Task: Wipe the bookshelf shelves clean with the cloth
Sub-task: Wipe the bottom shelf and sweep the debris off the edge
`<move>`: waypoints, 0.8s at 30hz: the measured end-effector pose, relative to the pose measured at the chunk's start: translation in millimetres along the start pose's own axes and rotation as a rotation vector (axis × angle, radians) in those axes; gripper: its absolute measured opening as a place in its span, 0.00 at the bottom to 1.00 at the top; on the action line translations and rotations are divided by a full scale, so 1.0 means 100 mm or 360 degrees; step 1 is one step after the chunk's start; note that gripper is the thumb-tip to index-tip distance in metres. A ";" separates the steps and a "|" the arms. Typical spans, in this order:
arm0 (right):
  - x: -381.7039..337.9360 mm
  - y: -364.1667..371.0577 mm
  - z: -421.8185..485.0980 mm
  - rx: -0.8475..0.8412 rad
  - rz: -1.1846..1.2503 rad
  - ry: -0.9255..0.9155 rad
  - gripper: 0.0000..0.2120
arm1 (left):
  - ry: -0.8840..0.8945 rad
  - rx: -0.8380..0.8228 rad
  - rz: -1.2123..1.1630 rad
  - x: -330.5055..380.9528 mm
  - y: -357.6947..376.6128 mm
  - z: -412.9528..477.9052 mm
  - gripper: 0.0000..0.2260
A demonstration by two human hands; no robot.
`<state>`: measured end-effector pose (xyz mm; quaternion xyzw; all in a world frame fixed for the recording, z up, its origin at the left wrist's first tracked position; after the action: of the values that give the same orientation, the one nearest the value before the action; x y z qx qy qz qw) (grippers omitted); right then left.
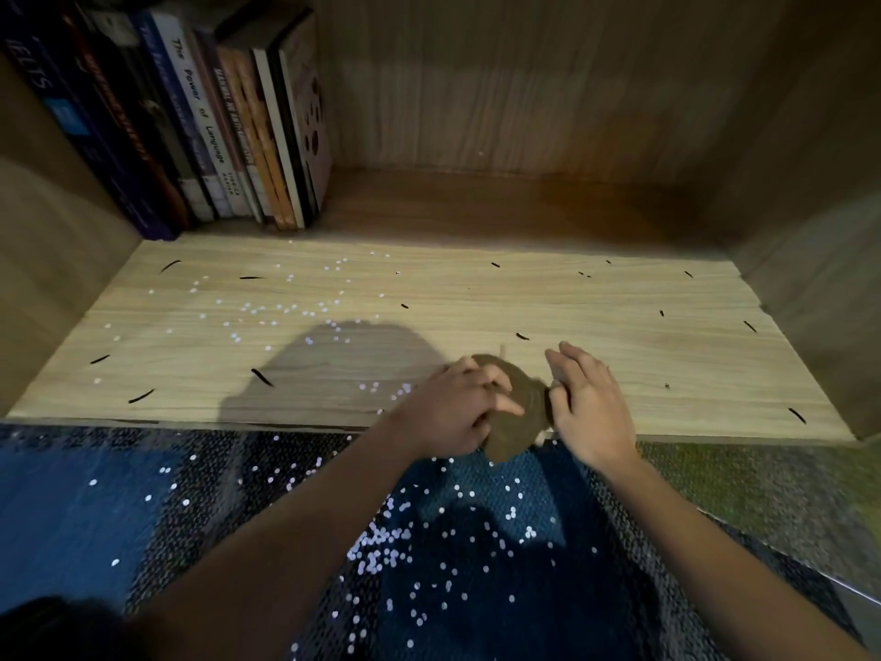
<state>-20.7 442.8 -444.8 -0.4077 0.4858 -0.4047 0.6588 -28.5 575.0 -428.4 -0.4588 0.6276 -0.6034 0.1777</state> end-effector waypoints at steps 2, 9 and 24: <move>-0.01 0.00 0.01 0.0018 -0.0003 -0.0014 0.24 | 0.0119 -0.0048 -0.0189 -0.02 -0.02 -0.25 0.19; -0.03 0.02 0.01 0.0005 -0.0090 0.0008 0.24 | -0.0416 0.0514 -0.0488 -0.57 -0.41 -0.28 0.21; -0.04 -0.01 -0.01 0.0012 -0.0039 0.0015 0.20 | -0.0478 0.0277 -0.0094 -0.36 -0.15 -0.38 0.18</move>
<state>-22.4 446.1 -442.5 -0.4091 0.4824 -0.4167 0.6529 -34.3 628.2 -418.7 -0.5449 0.5257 -0.5851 0.2904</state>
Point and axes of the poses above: each hand's wrist, its own z-axis towards the middle knuckle, its own y-axis out of the palm, x = y × z, the point moved 9 cm from there along z, towards the middle knuckle, and after that the axes turned 12 degrees about -y, right-handed, at the moved point
